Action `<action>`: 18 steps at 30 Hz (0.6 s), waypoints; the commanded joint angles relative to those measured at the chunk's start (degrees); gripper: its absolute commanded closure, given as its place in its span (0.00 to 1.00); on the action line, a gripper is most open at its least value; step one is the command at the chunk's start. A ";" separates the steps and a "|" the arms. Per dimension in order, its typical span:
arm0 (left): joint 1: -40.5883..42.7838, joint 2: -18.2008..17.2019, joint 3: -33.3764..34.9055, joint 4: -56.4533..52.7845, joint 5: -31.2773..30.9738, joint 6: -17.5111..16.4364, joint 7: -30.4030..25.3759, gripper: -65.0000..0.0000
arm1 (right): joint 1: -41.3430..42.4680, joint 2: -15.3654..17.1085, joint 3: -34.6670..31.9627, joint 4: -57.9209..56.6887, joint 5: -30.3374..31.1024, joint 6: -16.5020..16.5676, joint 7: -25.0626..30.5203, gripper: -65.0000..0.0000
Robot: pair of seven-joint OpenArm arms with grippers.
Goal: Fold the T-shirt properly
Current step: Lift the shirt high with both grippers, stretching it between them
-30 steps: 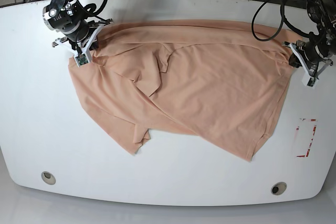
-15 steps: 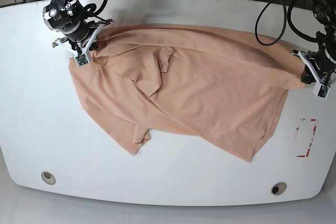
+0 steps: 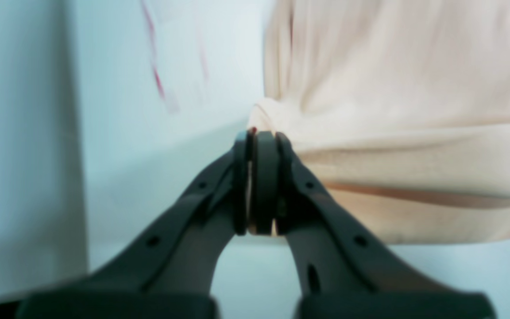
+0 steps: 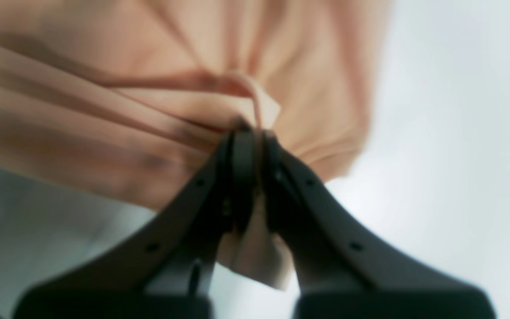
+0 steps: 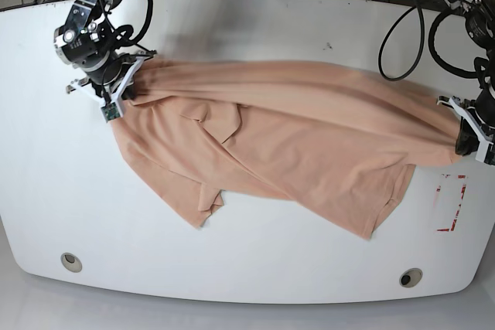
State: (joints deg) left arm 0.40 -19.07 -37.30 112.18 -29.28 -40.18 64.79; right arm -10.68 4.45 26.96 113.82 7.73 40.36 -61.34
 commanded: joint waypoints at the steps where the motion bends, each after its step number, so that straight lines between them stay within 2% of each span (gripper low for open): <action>1: -3.79 -0.40 -0.11 0.74 0.13 0.18 -0.93 1.00 | 3.07 1.49 0.25 0.95 0.32 -0.36 0.90 1.00; 6: -12.14 -0.23 1.47 0.74 0.22 0.18 -0.93 1.00 | 10.11 4.56 -0.02 -0.46 0.32 -0.36 0.37 1.00; 9: -17.68 -0.31 3.23 0.74 0.31 0.32 -0.93 1.00 | 15.82 7.20 -0.10 -1.86 0.41 -0.36 -2.53 1.00; 14: -27.53 -0.49 6.13 0.74 1.10 6.21 -0.93 1.00 | 26.63 10.72 -0.19 -4.59 0.67 -0.36 -5.60 1.00; 18: -35.70 -0.49 9.83 0.65 5.94 7.17 -0.93 1.00 | 35.25 13.18 -1.16 -7.58 0.67 -0.36 -6.66 1.00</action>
State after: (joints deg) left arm -30.98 -18.50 -28.69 112.09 -25.98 -33.61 65.49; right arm 20.56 15.40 26.48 106.83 9.26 40.14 -68.25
